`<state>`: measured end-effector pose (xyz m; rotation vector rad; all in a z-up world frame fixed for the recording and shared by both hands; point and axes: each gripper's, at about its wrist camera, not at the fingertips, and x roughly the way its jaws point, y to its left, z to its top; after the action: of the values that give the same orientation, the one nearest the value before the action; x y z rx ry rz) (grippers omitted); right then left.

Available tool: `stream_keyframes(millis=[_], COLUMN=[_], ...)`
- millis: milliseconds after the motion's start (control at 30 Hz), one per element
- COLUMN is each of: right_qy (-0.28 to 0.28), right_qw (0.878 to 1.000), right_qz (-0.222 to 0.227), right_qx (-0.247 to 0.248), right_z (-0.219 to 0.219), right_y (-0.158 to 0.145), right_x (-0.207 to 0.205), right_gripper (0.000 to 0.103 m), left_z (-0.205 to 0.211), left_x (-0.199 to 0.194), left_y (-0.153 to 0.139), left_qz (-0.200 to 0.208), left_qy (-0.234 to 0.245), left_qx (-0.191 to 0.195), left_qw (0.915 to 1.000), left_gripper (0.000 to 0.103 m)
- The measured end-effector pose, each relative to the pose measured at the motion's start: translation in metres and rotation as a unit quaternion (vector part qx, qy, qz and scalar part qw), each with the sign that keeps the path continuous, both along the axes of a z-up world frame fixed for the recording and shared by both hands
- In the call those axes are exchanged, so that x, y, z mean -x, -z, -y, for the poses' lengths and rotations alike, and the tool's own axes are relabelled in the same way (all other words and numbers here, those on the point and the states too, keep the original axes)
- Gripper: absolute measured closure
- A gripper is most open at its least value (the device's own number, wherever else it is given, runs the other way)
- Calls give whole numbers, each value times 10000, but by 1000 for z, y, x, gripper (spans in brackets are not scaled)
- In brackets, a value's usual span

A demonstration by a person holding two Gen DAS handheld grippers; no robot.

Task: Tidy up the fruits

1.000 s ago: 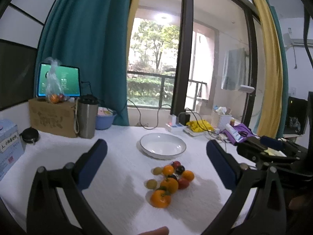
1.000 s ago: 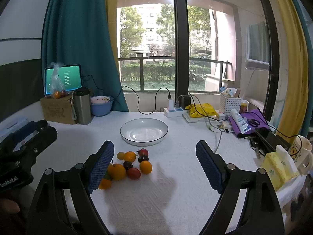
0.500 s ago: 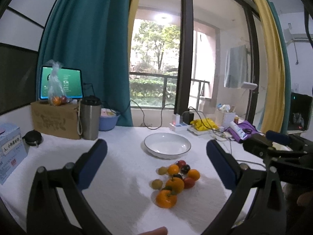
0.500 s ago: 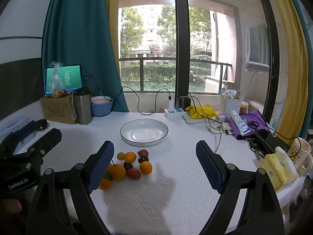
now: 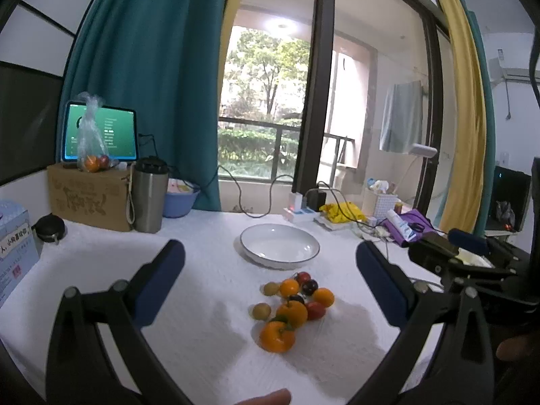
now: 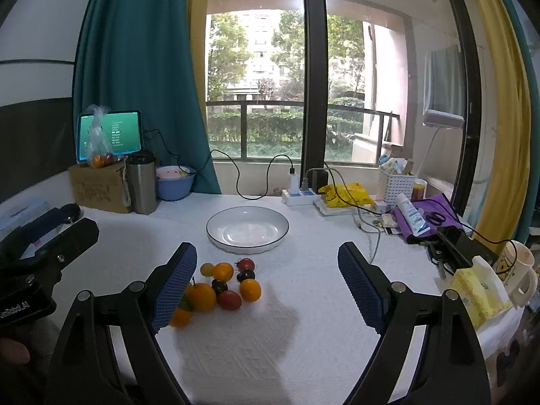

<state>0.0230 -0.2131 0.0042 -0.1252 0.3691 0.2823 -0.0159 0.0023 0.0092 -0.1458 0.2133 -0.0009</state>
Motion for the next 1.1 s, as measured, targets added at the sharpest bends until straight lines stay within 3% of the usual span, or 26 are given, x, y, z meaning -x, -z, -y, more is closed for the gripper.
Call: stream_keyframes(millis=[1100], right_qy=[-1], right_qw=[10000], right_qz=[-21], right_qx=[-1], right_z=[-1], right_y=[2], right_x=[1], right_gripper=[15], left_z=[1], left_x=[0], left_y=[1], left_qz=[-66], left_qy=[72], left_qx=[-1], left_qw=[10000], left_gripper=[1])
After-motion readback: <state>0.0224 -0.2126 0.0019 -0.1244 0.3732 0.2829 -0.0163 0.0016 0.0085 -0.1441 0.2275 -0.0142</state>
